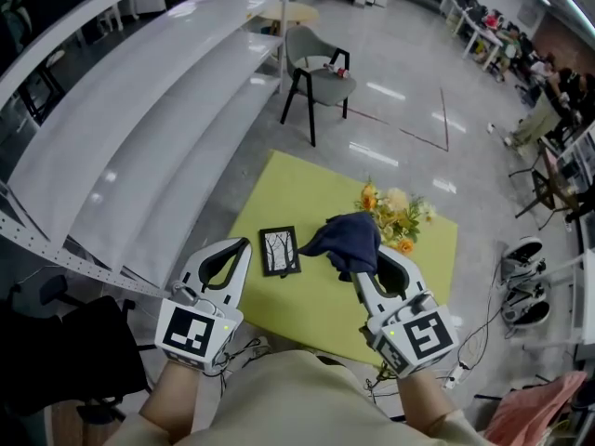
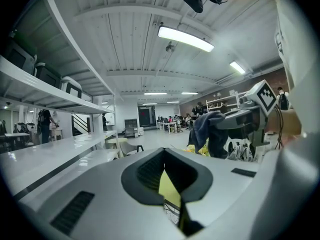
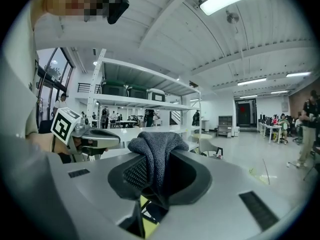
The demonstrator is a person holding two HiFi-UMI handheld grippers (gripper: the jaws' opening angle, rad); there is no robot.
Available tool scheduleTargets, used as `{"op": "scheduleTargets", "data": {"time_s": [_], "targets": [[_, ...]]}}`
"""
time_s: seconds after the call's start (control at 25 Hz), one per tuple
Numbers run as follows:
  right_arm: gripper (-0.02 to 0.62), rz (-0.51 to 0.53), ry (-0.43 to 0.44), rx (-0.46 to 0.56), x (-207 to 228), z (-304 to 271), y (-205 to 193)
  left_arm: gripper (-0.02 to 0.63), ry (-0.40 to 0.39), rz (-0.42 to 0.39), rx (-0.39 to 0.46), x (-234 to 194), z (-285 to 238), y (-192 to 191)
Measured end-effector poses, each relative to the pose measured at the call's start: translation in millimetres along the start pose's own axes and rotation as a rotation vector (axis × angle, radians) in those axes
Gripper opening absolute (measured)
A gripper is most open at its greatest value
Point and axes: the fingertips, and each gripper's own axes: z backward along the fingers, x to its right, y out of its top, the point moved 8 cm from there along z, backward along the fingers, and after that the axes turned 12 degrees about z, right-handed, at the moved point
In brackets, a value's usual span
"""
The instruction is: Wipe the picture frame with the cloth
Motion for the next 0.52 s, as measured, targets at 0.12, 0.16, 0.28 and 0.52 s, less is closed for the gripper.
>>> {"op": "scheduleTargets", "data": {"time_s": [0.12, 0.16, 0.28, 0.52], "targets": [[0.084, -0.006, -0.003, 0.012, 2.8, 0.3, 0.3, 0.008, -0.004, -0.004, 0.013, 1.2, -0.4, 4.6], [0.084, -0.012, -0.004, 0.017, 3.3, -0.3, -0.4, 0.008, -0.005, -0.004, 0.011, 1.3, -0.5, 4.1], [0.084, -0.015, -0.008, 0.018, 4.2, -2.0, -1.7, 0.008, -0.01, -0.008, 0.008, 3.1, -1.3, 2.4], [0.084, -0.014, -0.013, 0.013, 4.5, -2.2, -1.4, 0.008, -0.025, 0.009, 0.005, 8.7, 0.8, 5.1]]}}
